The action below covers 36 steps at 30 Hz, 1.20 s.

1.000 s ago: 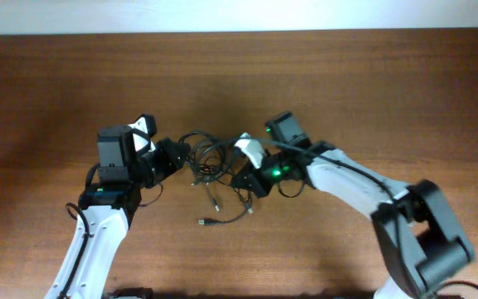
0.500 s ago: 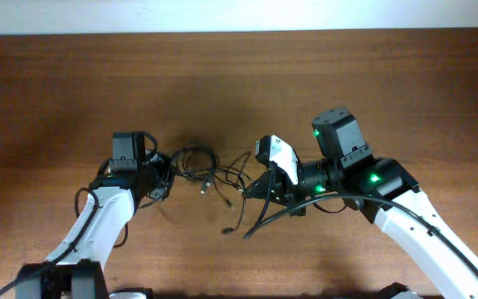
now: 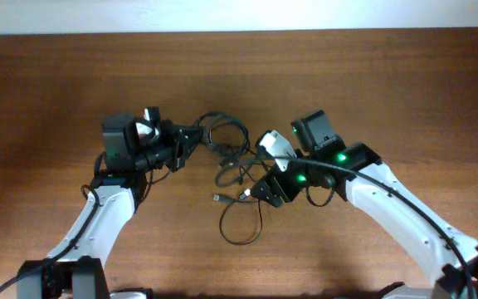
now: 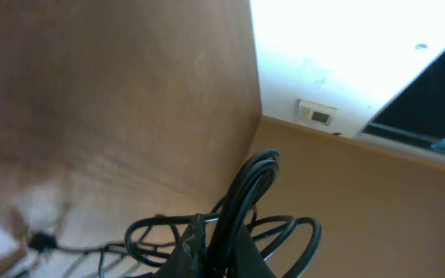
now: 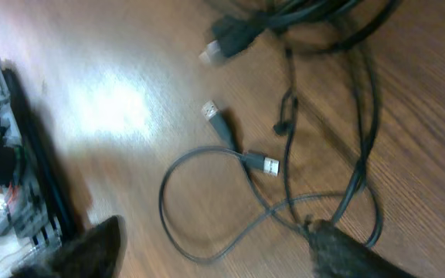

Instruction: Untangle cables

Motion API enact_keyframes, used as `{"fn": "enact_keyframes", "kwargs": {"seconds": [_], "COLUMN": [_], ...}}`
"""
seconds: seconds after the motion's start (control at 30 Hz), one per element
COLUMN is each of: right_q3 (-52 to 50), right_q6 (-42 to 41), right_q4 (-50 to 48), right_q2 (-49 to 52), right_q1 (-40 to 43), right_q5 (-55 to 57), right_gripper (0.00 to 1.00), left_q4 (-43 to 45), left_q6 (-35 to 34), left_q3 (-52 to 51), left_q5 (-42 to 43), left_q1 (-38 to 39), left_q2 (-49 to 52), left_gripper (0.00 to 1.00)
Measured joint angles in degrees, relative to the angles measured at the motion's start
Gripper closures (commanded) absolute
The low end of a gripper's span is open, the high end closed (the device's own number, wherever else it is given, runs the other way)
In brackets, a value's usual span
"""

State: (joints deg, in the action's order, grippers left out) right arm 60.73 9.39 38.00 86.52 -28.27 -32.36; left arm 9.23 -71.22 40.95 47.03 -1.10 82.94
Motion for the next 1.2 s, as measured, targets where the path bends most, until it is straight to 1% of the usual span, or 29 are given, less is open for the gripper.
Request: {"fn": "enact_keyframes", "kwargs": {"seconds": [0.03,0.07,0.1,0.13,0.17,0.2,0.27,0.3,0.33,0.37,0.4,0.47,0.53,0.63,0.7,0.77,0.8,0.87,0.97,1.0,1.07,1.1,1.13,1.17,1.2], "right_q3": [0.0,-0.11,-0.11,-0.09,-0.09,-0.09,-0.11,-0.09,-0.11,-0.11,-0.11,-0.11,-0.07,-0.11,-0.26,-0.22,-0.22,-0.22,-0.22,-0.22,-0.22,-0.22,-0.22,-0.2,-0.22], "right_q6": [-6.45,-9.94,-12.41,-17.38,-20.96,-23.82,-26.75,-28.61,-31.41,-34.71,-40.48,-45.66,-47.41,-48.59,-48.7,-49.0,-49.27,-49.44,-49.42,-49.31,-49.22,-49.22,-47.36,-45.79,-44.72], "right_q4": [-3.19,-5.07,-6.78,-8.13,-8.11,-8.15,-8.22,-8.28,-8.41,-8.92,-9.86,-13.16,-14.34,-19.3,-23.69,-24.81,-24.79,-26.97,-27.36,-27.36,-27.39,-27.74,-29.94,-31.12,-31.87], "right_q2": [1.68,2.23,2.82,4.35,5.57,6.21,6.56,6.56,6.56,6.56,6.56,6.99,9.07,14.95,15.45,15.45,15.45,15.47,15.5,15.5,15.5,15.5,15.58,15.61,15.72], "right_q1": [0.0,0.0,0.0,0.0,0.0,0.0,0.0,0.0,0.0,0.0,0.0,0.0,0.0,-0.92,-1.9,-2.27,-2.27,-2.27,-2.27,-2.27,-2.27,-2.27,-2.25,-2.25,-2.21], "right_q5": [0.04,-0.02,0.02,0.63,1.77,3.02,4.28,4.59,4.98,5.18,5.35,5.35,4.61,-2.05,-5.57,-7.65,-7.61,-4.17,1.88,2.99,3.85,3.08,-0.57,-3.69,-6.21], "right_gripper": [0.11,0.1,0.09,0.07,0.06,0.05,0.05,0.13,0.54,0.6,0.55,0.4,0.36,0.36,0.36,0.35,0.35,0.34,0.34,0.36,0.51,0.62,0.82,0.96,0.96], "left_q4": [-4.0,-7.34,-13.92,-20.0,-24.11,-27.39,-34.69,-36.52,-38.18,-38.4,-38.38,-38.42,-37.62,-33.42,-33.42,-33.4,-33.4,-32.24,-30.42,-30.23,-28.52,-28.39,-28.33,-28.26,-28.28], "left_q6": [-4.76,-7.45,-11.91,-16.5,-21.16,-23.04,-25.79,-26.51,-27.23,-27.63,-28.06,-28.48,-26.29,-19.56,-16.76,-14.62,-14.03,-13.33,-12.26,-11.85,-10.14,-9.46,-8.66,-7.54,-6.78], "left_q3": [0.07,0.52,0.94,0.61,0.17,0.44,0.39,0.31,0.28,0.28,0.28,0.28,0.28,0.22,0.22,0.22,0.22,0.2,0.2,0.2,0.2,0.2,0.2,0.2,0.2], "left_q5": [0.5,0.68,0.79,0.59,0.13,-1.14,-5.9,-7.65,-9.73,-10.47,-10.88,-11.15,-11.34,-11.06,-10.8,-9.75,-8.79,-7.04,-5.33,-4.98,-3.34,-2.8,-2.58,-2.4,-2.45], "left_q1": [0.0,0.0,-0.07,-0.07,-0.04,-0.07,-0.07,-0.07,-0.07,-0.07,-0.07,-0.07,-0.07,-0.07,-0.07,-0.07,-0.07,0.07,0.35,0.35,0.35,0.35,0.39,0.37,0.37], "left_q2": [0.04,-0.02,-0.17,-0.09,0.0,-0.02,0.0,0.0,0.0,0.0,0.0,0.0,0.0,0.0,0.0,0.0,0.0,0.0,0.0,0.0,0.0,0.0,0.0,0.0,0.0], "left_gripper": [0.99,1.0,1.0,1.0,1.0,1.0,1.0,1.0,1.0,1.0,1.0,1.0,1.0,1.0,1.0,0.99,0.99,0.99,0.99,1.0,0.99,0.99,0.98,0.98,0.95]}}
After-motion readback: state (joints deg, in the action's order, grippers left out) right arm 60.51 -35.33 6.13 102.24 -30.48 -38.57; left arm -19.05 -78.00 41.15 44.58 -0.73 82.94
